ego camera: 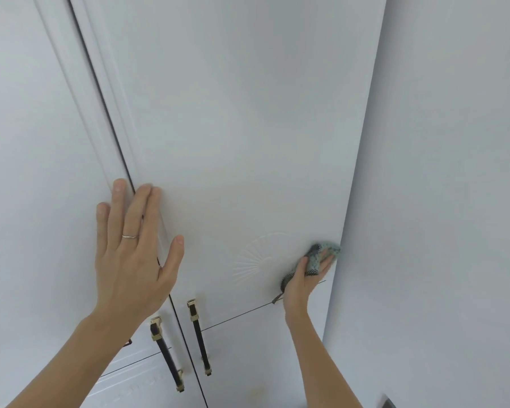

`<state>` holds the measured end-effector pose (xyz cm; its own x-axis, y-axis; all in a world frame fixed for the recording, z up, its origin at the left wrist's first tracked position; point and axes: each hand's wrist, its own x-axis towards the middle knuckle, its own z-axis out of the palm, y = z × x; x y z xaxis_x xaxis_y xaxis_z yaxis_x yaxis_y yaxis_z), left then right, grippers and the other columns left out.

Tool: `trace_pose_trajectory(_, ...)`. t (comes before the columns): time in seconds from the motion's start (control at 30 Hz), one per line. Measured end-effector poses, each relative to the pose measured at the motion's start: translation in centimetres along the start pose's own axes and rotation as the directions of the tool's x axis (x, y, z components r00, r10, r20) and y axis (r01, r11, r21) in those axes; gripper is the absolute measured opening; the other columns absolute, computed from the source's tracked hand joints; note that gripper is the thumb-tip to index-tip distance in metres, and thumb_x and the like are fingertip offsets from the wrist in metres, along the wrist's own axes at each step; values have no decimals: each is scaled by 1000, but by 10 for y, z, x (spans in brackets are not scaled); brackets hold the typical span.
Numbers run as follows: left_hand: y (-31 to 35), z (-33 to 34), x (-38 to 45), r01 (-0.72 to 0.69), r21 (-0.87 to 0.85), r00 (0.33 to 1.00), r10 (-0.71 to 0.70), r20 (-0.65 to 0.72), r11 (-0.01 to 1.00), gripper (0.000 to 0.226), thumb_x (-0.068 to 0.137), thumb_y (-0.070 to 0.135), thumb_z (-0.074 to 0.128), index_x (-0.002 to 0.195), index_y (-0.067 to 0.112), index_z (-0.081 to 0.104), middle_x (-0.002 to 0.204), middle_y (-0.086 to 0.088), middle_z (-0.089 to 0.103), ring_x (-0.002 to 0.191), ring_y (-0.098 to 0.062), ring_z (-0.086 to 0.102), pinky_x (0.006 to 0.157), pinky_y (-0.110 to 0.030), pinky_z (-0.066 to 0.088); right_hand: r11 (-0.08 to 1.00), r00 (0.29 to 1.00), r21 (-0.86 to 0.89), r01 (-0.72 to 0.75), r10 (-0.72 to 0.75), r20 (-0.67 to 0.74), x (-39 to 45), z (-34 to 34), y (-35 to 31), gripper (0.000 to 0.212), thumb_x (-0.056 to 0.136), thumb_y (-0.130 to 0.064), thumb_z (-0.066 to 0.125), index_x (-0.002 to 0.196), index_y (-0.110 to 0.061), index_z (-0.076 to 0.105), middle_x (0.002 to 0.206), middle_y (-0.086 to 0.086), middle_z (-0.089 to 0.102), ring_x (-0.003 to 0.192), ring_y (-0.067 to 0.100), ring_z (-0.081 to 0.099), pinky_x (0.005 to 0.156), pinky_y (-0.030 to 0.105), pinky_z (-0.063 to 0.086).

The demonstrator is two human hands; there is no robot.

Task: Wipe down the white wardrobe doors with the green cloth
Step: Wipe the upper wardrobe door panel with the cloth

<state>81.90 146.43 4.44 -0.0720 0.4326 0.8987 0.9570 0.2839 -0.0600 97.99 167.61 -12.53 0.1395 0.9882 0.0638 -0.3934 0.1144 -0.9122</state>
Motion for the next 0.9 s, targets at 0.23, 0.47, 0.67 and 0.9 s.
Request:
trace_pose_trajectory(0.23,3,5,0,22,-7,1000,-22,-18,1000,69,102,34,49,158,-4,34,167,-18,33,162,-35,8,130,-54,4,980,972,-7,-200,199,128,-63,0,26,75,108,-37,46,157,-48,-10,166,-27,-7,155,3,10,129,42,11)
trace_pose_trajectory(0.47,3,6,0,16,-21,1000,-17,-24,1000,69,102,32,50,159,-3,33,167,-18,33,162,-33,7,130,-54,4,998,993,17,-59,61,-98,30,-15,-7,67,108,-33,45,164,-31,8,166,-16,21,150,6,28,128,42,20)
trace_pose_trajectory(0.67,-4,4,-1,-3,-45,1000,2,-27,999,66,103,31,49,160,0,35,167,-13,34,162,-28,7,131,-52,6,993,993,-16,-116,116,-19,3,-5,-1,83,98,-53,53,161,-43,0,167,-24,11,152,3,20,129,42,16)
trace_pose_trajectory(0.9,-5,1,-2,-10,-44,1000,9,-16,999,64,105,31,48,160,1,35,168,-12,33,162,-27,8,131,-51,7,748,790,-435,502,-192,582,-99,-4,37,69,108,-40,30,153,-48,-21,158,-29,-35,151,7,-30,124,33,-17)
